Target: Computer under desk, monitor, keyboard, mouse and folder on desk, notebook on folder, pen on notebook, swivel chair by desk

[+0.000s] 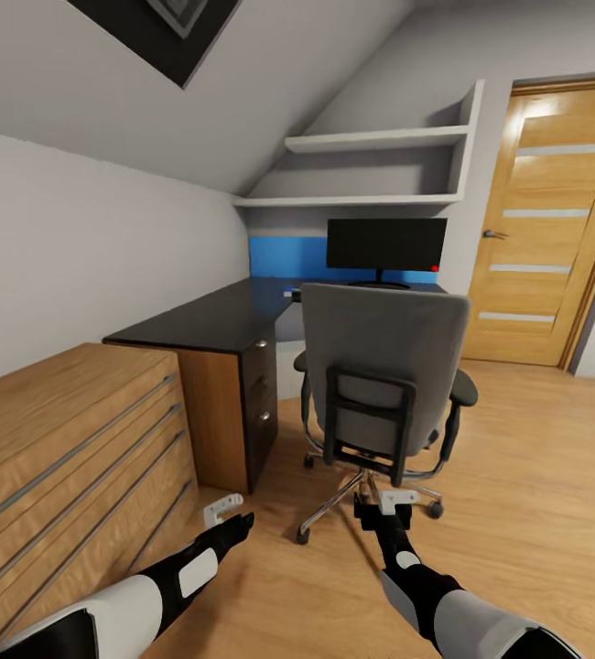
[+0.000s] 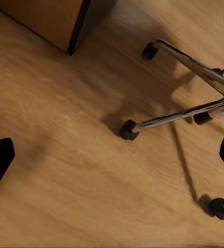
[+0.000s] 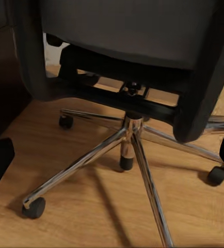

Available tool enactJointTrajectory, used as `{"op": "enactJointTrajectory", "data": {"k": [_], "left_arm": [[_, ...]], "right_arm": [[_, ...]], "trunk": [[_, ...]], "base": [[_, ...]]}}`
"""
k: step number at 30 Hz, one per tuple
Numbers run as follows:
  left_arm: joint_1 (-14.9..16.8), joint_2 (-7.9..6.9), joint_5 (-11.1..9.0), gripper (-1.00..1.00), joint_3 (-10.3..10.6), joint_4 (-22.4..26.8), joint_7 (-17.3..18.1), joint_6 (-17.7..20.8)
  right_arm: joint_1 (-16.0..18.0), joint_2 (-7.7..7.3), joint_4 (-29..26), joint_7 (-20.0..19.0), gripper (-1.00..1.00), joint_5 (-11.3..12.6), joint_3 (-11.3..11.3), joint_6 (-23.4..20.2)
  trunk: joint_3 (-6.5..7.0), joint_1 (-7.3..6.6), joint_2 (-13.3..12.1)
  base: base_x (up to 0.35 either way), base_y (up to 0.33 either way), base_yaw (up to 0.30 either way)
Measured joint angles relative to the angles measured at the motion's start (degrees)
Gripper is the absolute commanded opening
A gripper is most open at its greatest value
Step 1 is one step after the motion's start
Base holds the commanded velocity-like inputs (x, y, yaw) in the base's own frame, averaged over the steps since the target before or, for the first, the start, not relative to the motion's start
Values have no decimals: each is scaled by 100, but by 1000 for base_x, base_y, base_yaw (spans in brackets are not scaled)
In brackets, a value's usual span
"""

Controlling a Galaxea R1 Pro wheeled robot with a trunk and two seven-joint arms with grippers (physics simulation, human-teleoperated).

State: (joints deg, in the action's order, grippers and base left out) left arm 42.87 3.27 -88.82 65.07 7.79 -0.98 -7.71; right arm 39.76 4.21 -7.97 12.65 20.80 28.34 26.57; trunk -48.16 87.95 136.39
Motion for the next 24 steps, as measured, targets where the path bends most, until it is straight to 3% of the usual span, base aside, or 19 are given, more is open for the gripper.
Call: {"op": "enactJointTrajectory", "data": {"k": [8, 19, 24], "left_arm": [[-1, 100, 51, 100, 1, -10, -4, 6], [-1, 150, 577, 100, 0, -24, -34, -46], [-2, 160, 652, 100, 0, -26, -41, -216]], "right_arm": [[0, 0, 7, 0, 100, 8, 0, 0], [0, -2, 35, 0, 100, 16, 0, 2], [0, -3, 36, 0, 100, 16, -2, 6]], "trunk": [[34, 0, 0], [81, 0, 0], [103, 0, 0]], "base": [[0, 0, -235], [0, 0, -236], [0, 0, -236]]}}
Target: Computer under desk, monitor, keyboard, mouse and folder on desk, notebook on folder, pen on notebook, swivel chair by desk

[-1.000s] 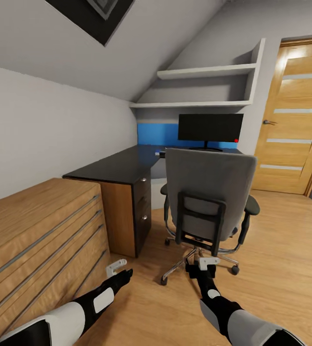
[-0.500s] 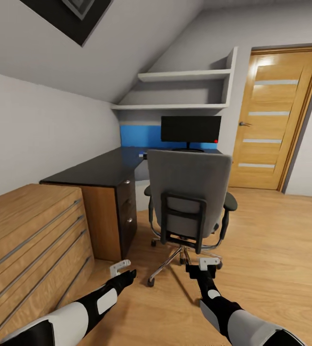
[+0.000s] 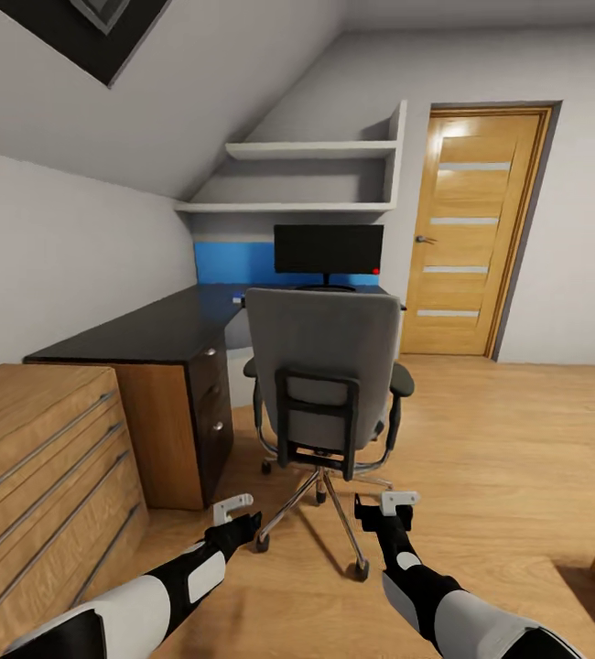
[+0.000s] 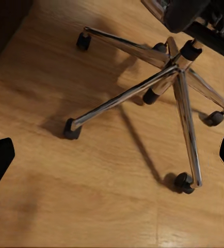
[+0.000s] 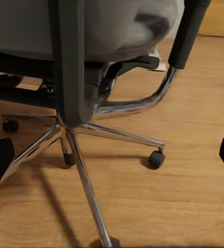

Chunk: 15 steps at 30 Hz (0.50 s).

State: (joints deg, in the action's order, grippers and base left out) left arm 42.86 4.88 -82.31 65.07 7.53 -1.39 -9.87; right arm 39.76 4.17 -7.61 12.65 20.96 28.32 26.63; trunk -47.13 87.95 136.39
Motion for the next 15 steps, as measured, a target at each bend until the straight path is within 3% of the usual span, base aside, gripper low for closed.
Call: {"op": "enactJointTrajectory", "data": {"k": [9, 15], "left_arm": [[0, 100, 50, 100, 15, -8, -20, -61], [5, 238, 66, 100, 77, 15, -419, 27]], "right_arm": [[0, -5, 0, 0, 100, 17, -6, 3], [0, 1, 5, -1, 100, 23, -1, 86]], "trunk": [[39, 0, 0], [57, 0, 0]], "base": [[0, 0, -236], [0, 0, -132]]}}
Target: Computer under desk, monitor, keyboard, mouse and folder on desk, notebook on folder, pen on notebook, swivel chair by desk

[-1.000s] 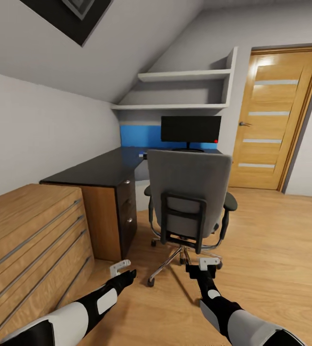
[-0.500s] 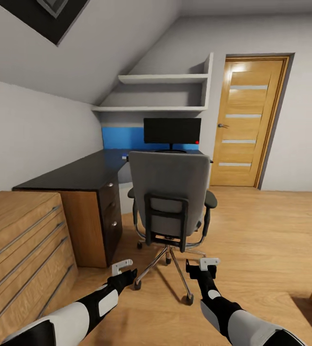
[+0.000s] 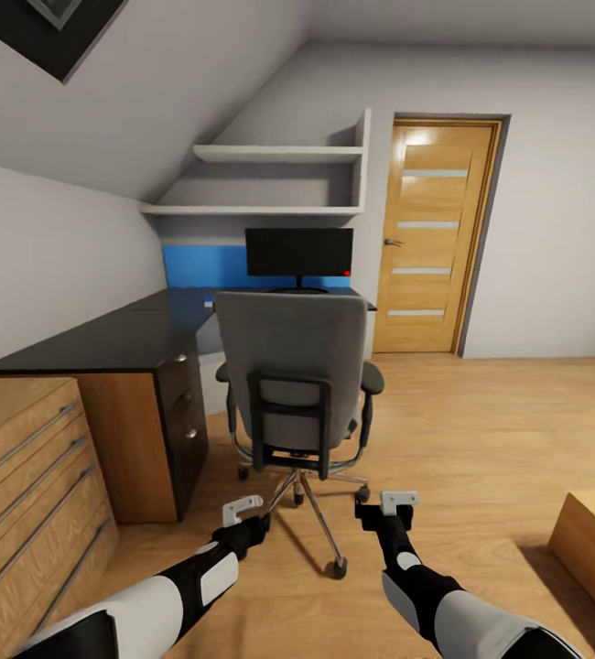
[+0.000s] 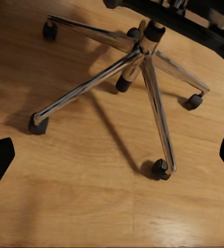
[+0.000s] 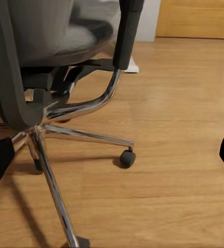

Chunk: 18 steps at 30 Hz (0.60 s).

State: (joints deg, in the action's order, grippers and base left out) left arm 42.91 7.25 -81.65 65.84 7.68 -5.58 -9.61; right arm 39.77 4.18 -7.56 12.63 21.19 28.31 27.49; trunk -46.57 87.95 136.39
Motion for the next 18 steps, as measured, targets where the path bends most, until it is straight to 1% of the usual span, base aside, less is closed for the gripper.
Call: {"op": "enactJointTrajectory", "data": {"k": [2, 3, 4, 8, 9, 11, 16, 18], "left_arm": [[3, 72, 37, 100, 8, 12, -178, 83], [6, 139, 140, 100, 14, 19, -332, 162], [7, 162, 220, 100, 14, 22, -392, 194], [10, 197, 560, 100, 4, 23, -526, 250], [11, 199, 705, 100, 8, 24, -569, 254], [12, 196, 782, 100, 10, 18, -596, 236], [10, 162, 847, 100, 1, 10, -618, 164], [7, 154, 859, 100, 9, 8, -616, 2]], "right_arm": [[-1, 1, 2, -1, 100, 2, 1, 64], [-2, 2, 3, -1, 100, 4, 1, 119], [-3, 2, 4, -1, 100, 5, 1, 141], [-6, 3, 5, -2, 100, -1, 2, 188], [-6, 3, 3, -2, 100, -7, 4, 192], [-7, 3, 0, -2, 100, -13, 7, 187], [-8, 3, -3, -2, 100, -20, 5, 200], [-7, 2, -7, -1, 100, -20, 3, 208]], "trunk": [[2, 0, 0], [3, 0, 0], [3, 0, 0], [4, 0, 0], [4, 0, 0], [5, 0, 0], [5, 0, 0], [5, 0, 0]], "base": [[0, 0, -40], [0, 0, -25], [0, 0, -20], [0, 0, -11], [0, 0, -4], [0, 0, -2], [0, 0, -1], [0, 0, 0]]}}
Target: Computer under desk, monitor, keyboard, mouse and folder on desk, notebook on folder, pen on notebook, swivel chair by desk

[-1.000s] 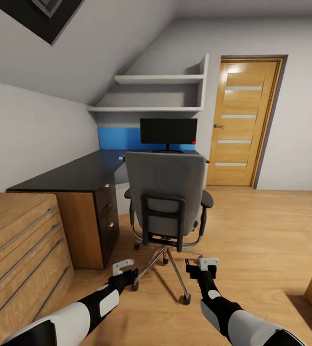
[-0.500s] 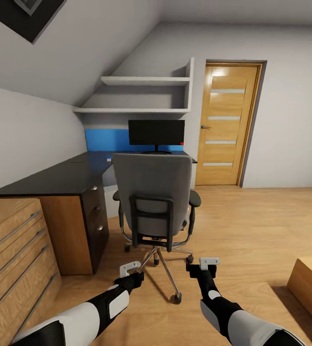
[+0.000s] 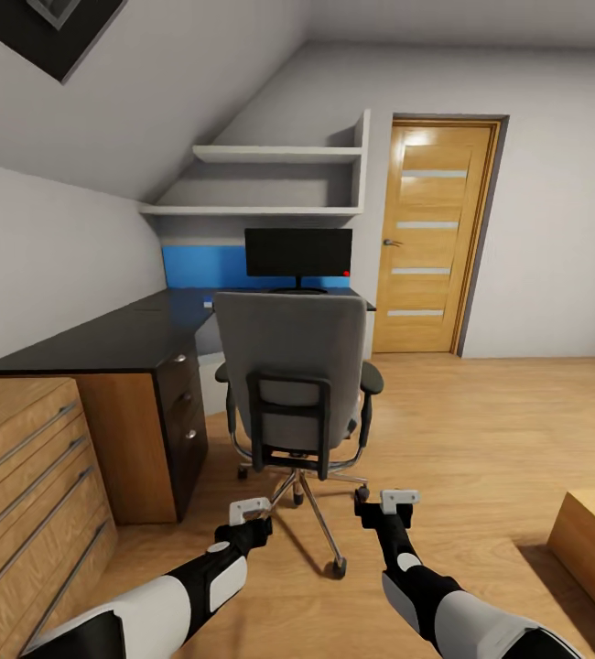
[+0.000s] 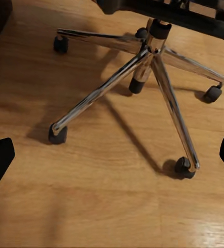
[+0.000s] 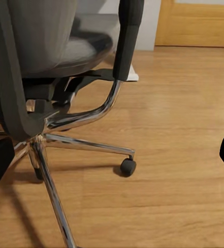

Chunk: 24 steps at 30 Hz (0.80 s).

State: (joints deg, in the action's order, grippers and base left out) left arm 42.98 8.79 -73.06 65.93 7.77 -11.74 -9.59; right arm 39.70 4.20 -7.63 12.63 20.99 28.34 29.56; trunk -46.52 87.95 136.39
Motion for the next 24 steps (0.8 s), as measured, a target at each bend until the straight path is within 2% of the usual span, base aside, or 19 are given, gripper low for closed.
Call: {"op": "enactJointTrajectory", "data": {"k": [1, 2, 8, 9, 15, 19, 24], "left_arm": [[1, -2, -2, 100, 4, 0, 0, -82], [4, -5, -16, 100, 9, -12, 0, -400], [5, -10, -30, 100, 10, -40, -12, -675], [4, -27, -28, 100, 19, -54, -16, -722], [2, -21, -24, 100, 36, -57, -15, -716], [-1, -13, -23, 100, 50, -56, -16, -697], [-3, -9, -24, 100, 66, -55, -17, -685]], "right_arm": [[0, 0, -3, 1, 100, 0, 0, 2], [0, -1, -9, 5, 100, 0, 1, -2], [-1, -7, -17, 6, 100, -1, -5, 9], [-3, -6, -4, 5, 100, -11, -9, 143], [-3, -9, 10, 6, 100, 2, -10, 297], [-3, -7, 11, 6, 100, 3, -10, 304], [-2, -7, 12, 5, 100, 4, -10, 305]], "trunk": [[0, 0, 0], [0, 0, 0], [0, 0, 0], [0, 0, 0], [0, -2, 0], [0, -2, 0], [0, -1, 0]], "base": [[0, 14, 0], [0, 45, 0], [2, 195, 0], [33, 294, 0], [193, 184, -164], [195, 58, -225], [136, 15, -73]]}}
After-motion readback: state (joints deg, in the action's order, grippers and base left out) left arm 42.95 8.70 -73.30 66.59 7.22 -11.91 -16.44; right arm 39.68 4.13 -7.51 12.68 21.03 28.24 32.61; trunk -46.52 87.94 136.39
